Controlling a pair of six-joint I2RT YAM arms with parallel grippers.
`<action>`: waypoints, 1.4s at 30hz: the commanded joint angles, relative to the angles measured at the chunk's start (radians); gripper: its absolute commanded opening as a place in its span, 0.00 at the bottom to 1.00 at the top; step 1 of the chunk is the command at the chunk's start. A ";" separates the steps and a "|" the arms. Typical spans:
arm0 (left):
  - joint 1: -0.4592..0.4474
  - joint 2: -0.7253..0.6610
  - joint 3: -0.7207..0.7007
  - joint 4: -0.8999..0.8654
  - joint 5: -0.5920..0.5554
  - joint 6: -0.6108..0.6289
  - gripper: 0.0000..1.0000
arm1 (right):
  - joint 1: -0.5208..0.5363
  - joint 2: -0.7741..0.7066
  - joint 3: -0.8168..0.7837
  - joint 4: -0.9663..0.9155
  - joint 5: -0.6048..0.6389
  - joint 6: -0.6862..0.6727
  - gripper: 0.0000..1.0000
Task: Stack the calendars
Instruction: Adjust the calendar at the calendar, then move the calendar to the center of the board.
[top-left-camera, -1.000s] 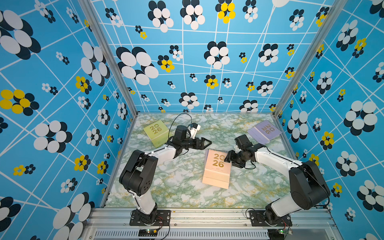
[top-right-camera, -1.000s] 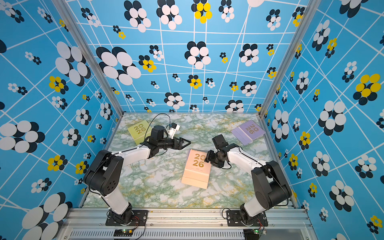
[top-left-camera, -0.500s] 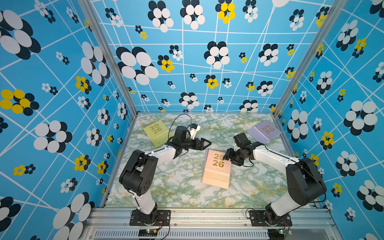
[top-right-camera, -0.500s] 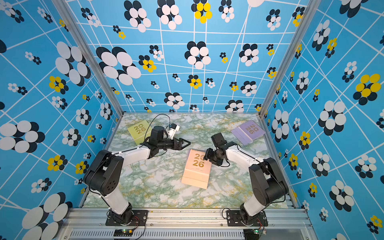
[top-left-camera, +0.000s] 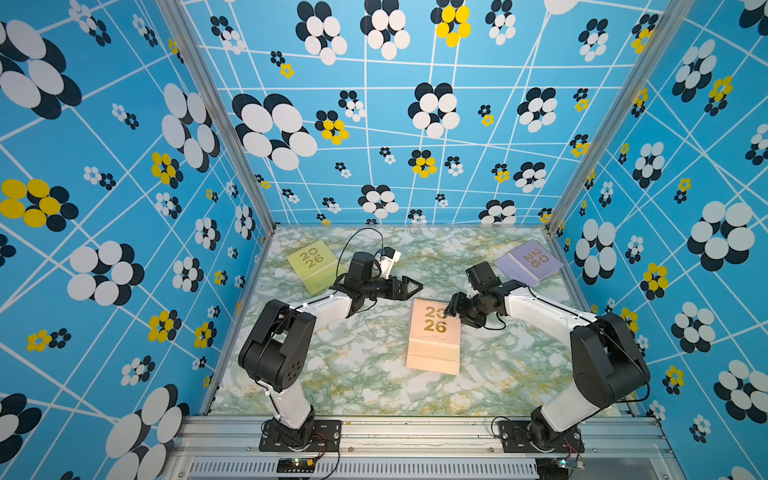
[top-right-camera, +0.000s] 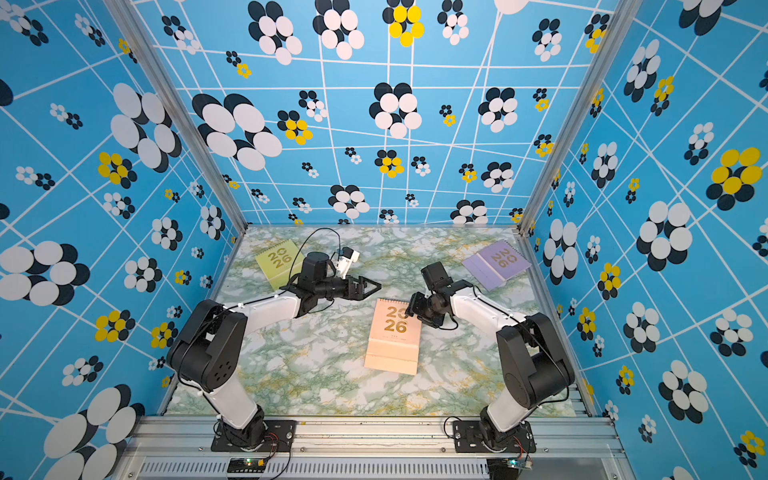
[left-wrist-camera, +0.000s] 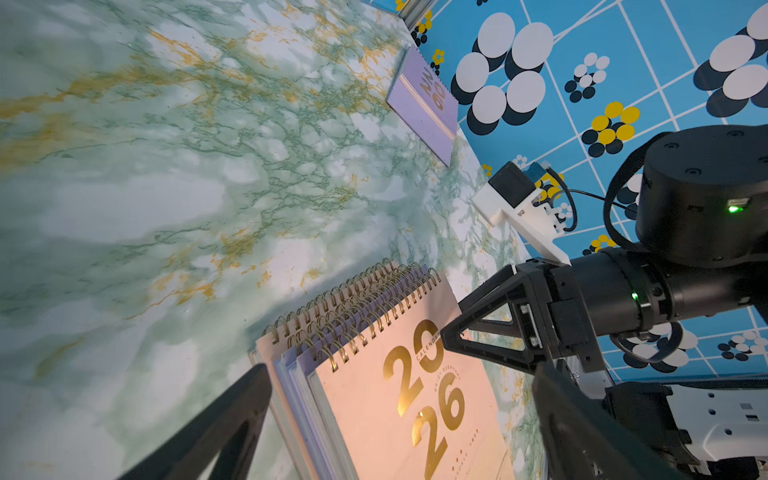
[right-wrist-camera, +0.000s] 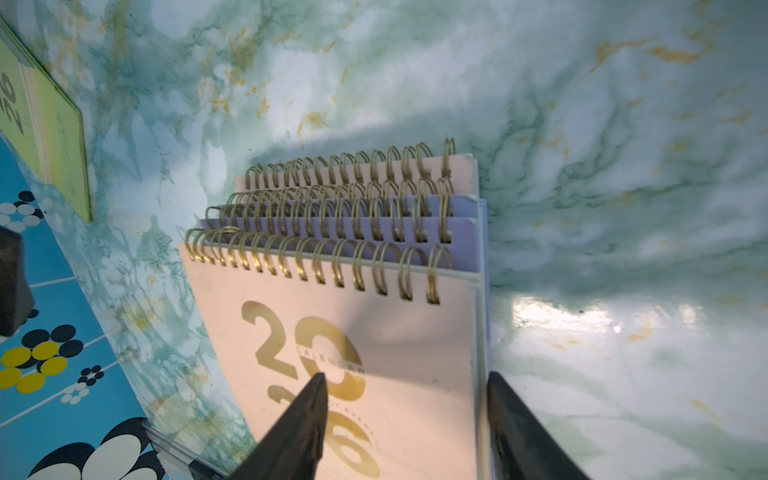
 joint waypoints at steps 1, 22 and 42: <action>0.009 -0.017 -0.015 0.009 0.014 0.009 0.99 | 0.005 0.013 0.035 -0.003 0.019 0.000 0.62; 0.055 -0.057 0.085 -0.081 -0.049 0.072 0.99 | -0.645 0.036 0.110 0.044 0.130 -0.088 0.62; 0.111 -0.042 0.128 -0.108 -0.042 0.074 0.99 | -0.771 0.492 0.637 -0.102 0.206 -0.099 0.60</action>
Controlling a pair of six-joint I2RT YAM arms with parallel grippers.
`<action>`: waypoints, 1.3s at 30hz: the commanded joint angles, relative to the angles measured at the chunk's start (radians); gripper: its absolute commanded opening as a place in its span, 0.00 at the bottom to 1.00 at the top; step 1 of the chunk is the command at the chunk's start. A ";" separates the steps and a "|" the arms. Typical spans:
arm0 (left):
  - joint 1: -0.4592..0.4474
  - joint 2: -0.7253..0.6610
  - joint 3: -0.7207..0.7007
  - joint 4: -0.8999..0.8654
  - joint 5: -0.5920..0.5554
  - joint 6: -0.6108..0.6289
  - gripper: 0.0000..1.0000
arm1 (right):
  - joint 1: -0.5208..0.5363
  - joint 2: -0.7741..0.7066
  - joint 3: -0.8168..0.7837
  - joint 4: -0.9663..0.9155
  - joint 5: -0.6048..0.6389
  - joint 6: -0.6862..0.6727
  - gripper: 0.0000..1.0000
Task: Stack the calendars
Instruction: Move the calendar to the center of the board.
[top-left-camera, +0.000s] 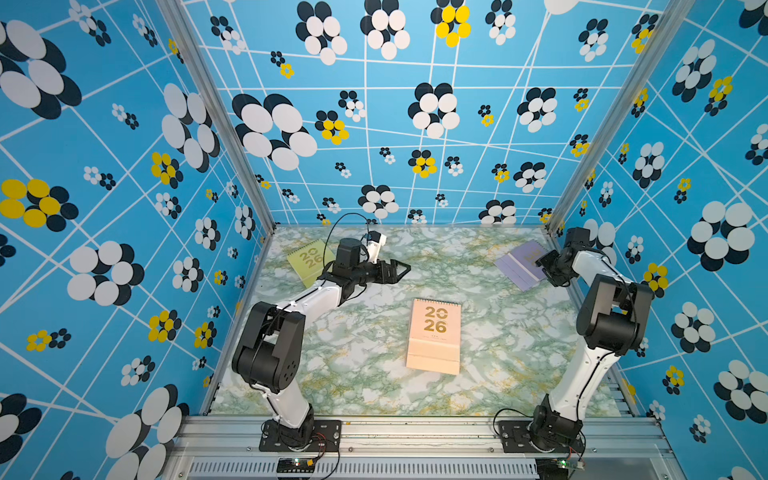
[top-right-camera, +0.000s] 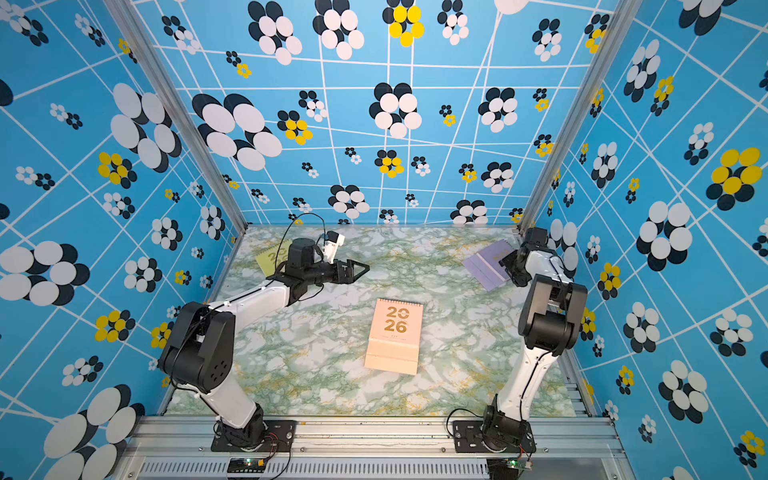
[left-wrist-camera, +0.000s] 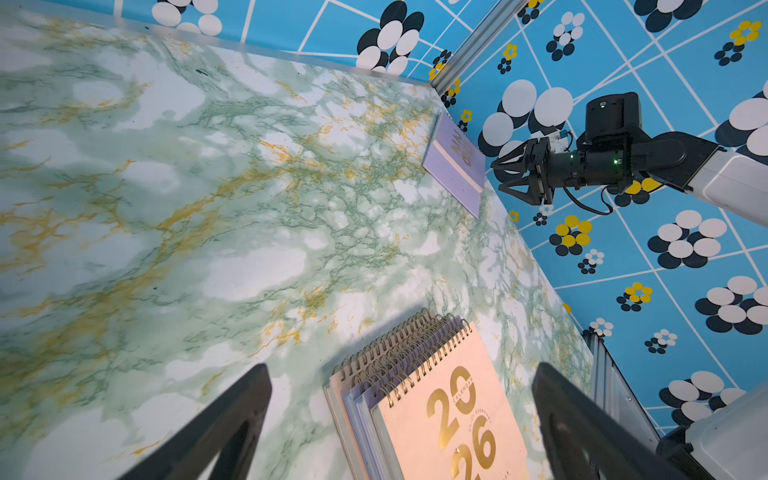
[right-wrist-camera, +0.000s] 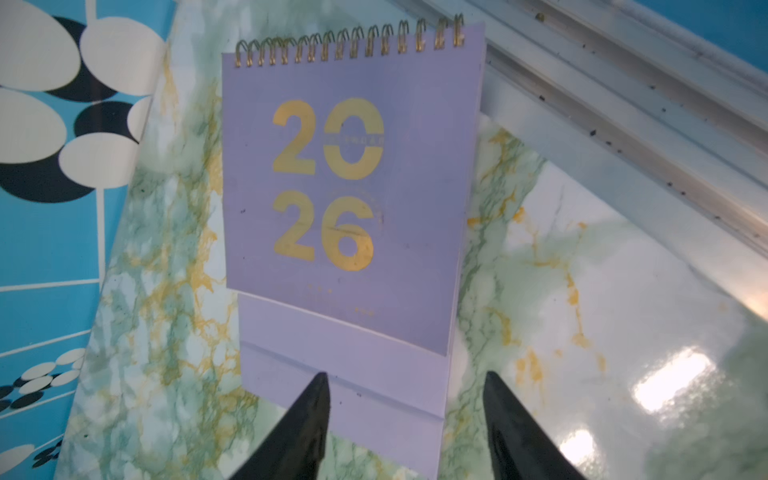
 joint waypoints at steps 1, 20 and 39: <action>0.012 -0.016 0.031 -0.019 0.006 0.024 1.00 | -0.018 0.046 0.067 -0.075 0.035 -0.018 0.60; 0.016 -0.014 0.058 -0.044 0.017 0.015 1.00 | -0.017 0.278 0.260 -0.158 -0.031 -0.033 0.54; 0.017 -0.035 0.040 -0.061 0.023 0.022 1.00 | 0.137 0.351 0.304 -0.224 -0.091 -0.090 0.25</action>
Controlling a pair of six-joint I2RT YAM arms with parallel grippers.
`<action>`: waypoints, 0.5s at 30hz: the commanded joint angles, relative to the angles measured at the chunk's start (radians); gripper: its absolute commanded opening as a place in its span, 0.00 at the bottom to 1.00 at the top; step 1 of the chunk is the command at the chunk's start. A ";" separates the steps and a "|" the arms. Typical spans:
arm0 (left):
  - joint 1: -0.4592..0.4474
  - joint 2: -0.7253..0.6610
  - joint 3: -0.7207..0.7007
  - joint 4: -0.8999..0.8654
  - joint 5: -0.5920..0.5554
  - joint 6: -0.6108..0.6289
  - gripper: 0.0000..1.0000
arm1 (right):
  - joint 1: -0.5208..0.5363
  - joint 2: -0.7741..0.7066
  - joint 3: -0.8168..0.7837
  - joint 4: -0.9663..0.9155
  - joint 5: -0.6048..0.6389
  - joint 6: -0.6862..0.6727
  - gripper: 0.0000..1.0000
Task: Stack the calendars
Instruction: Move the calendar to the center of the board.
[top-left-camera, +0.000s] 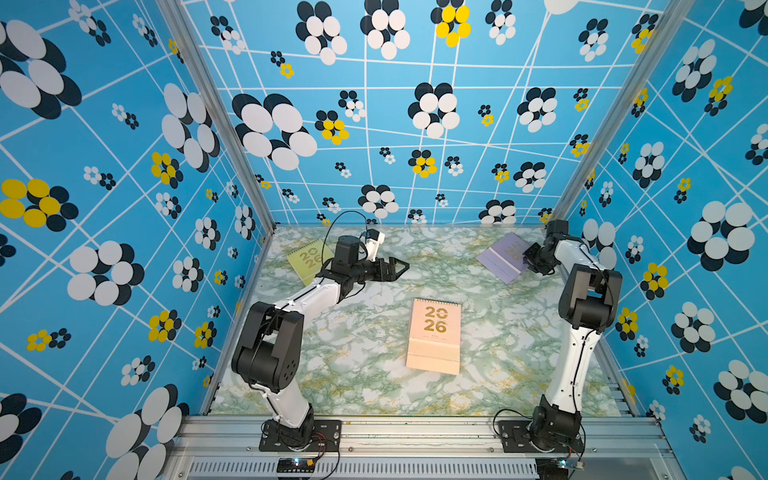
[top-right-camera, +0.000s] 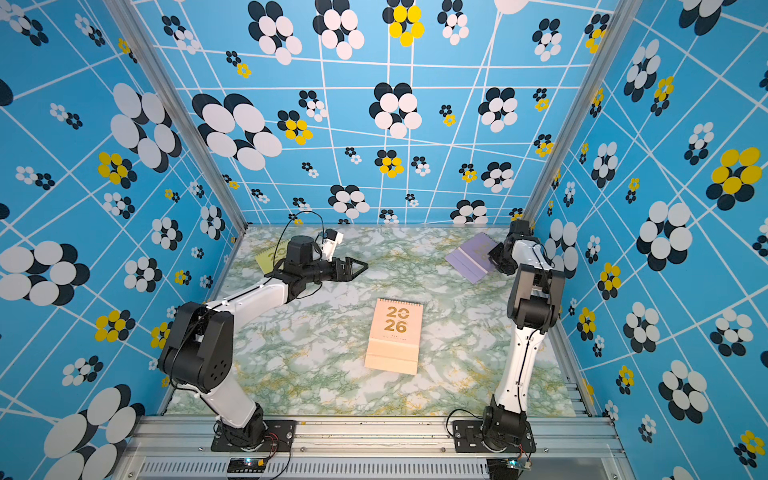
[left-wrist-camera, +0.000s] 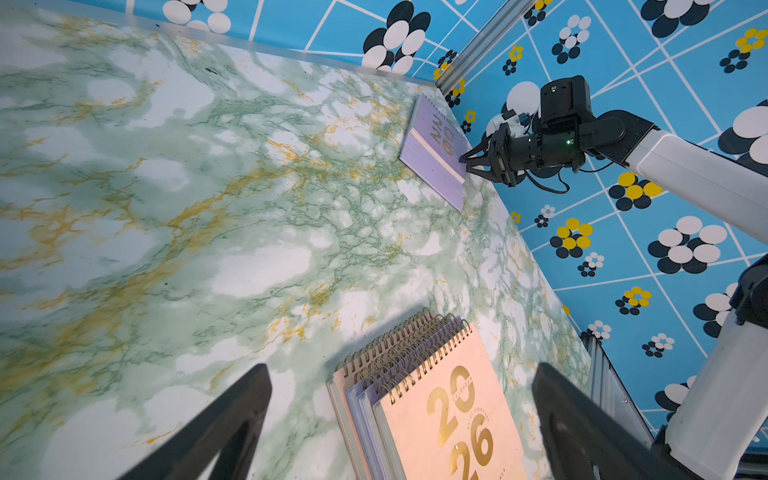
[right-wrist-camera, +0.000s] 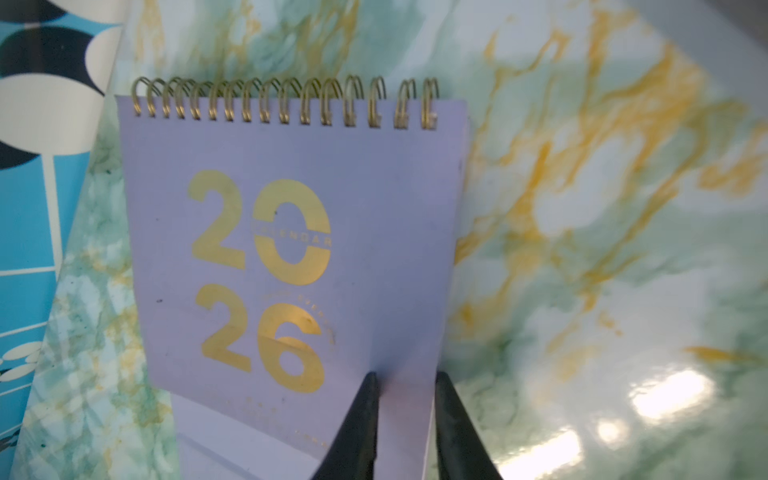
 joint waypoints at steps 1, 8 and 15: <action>0.007 -0.037 0.007 -0.013 0.018 0.025 1.00 | 0.053 0.072 -0.019 -0.128 -0.039 -0.038 0.25; 0.012 -0.042 0.001 -0.013 0.017 0.032 0.99 | 0.128 0.113 0.040 -0.203 -0.053 -0.100 0.25; 0.016 0.026 0.062 -0.038 0.034 0.036 1.00 | 0.198 0.140 0.168 -0.310 -0.020 -0.176 0.28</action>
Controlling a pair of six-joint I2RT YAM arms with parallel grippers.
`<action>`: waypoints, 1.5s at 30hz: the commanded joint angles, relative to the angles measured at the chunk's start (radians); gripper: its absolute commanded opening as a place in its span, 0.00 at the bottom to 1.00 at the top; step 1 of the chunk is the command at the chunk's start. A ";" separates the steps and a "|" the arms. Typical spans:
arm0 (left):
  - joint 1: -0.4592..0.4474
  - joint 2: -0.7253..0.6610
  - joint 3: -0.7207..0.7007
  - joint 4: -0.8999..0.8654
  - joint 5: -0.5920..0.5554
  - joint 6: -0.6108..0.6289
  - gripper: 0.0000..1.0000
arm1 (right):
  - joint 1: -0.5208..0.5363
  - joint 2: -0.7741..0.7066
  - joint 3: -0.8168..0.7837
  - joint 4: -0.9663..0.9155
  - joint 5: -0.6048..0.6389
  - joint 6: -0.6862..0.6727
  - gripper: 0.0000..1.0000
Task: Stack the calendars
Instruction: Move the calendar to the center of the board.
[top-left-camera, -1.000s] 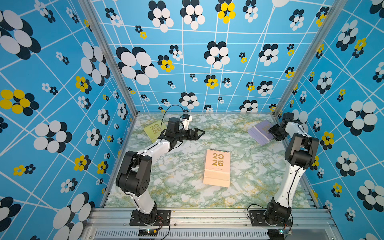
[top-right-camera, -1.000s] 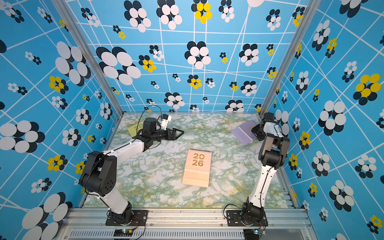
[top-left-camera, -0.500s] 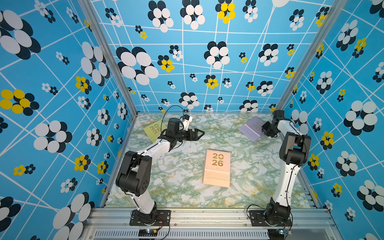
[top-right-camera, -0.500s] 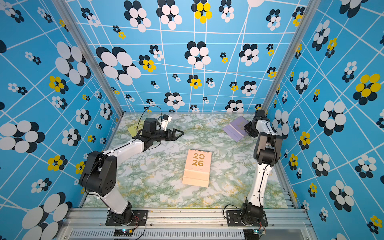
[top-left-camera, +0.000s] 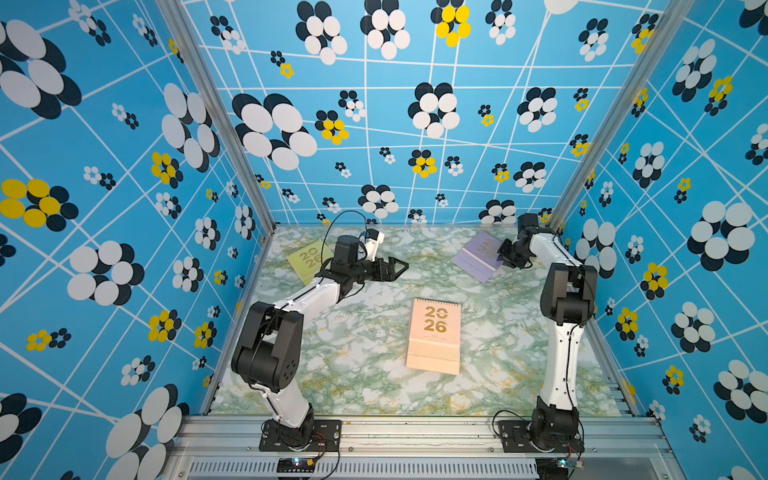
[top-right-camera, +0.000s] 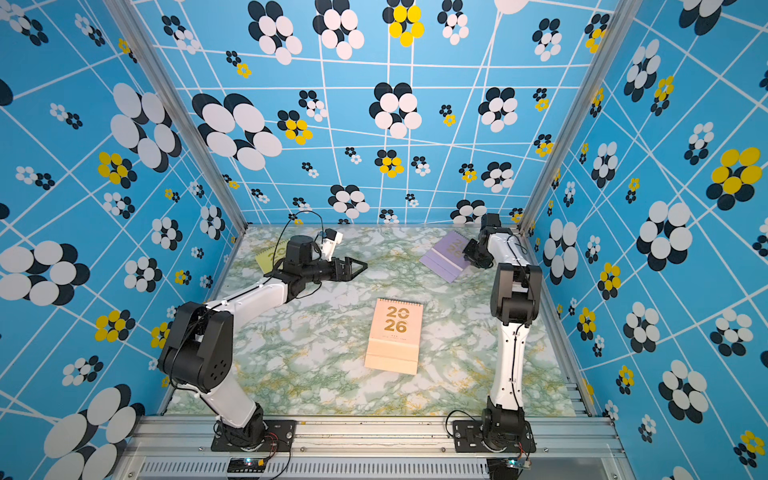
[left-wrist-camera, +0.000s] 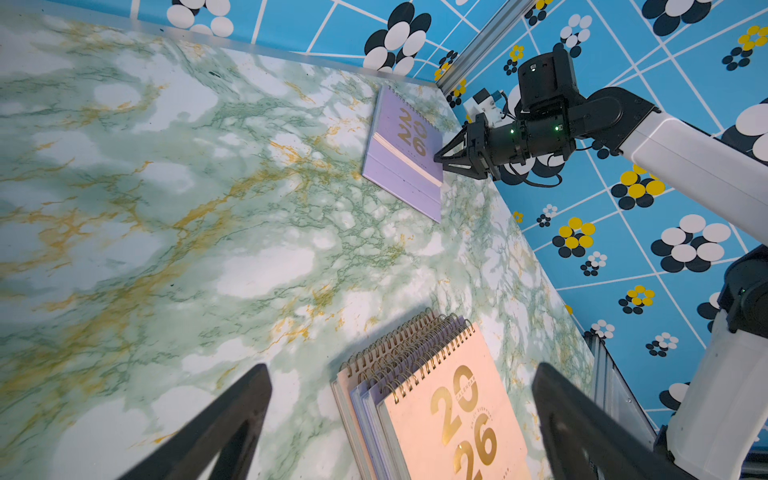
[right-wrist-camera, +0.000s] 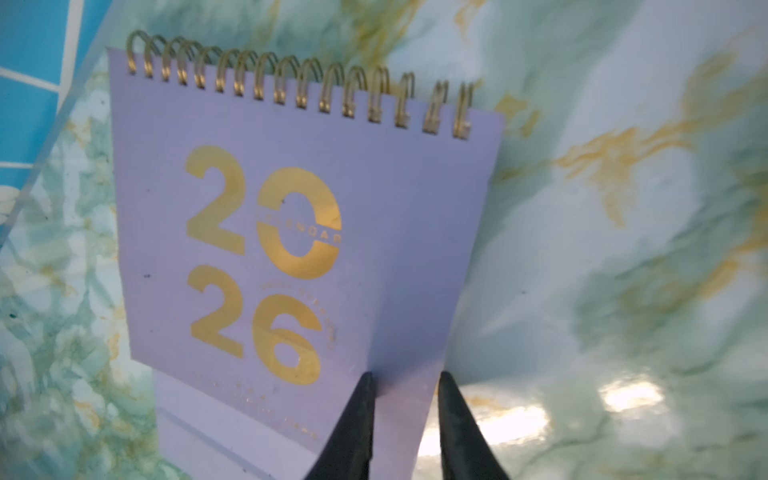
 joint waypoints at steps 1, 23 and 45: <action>0.007 0.039 0.070 -0.036 0.025 0.019 1.00 | 0.047 0.070 0.025 -0.170 0.001 -0.058 0.28; 0.011 0.374 0.486 -0.331 -0.008 0.102 0.99 | 0.236 0.252 0.304 -0.372 -0.018 -0.184 0.29; 0.057 0.468 0.580 -0.556 -0.171 0.145 0.99 | 0.432 0.295 0.444 -0.315 -0.172 -0.223 0.34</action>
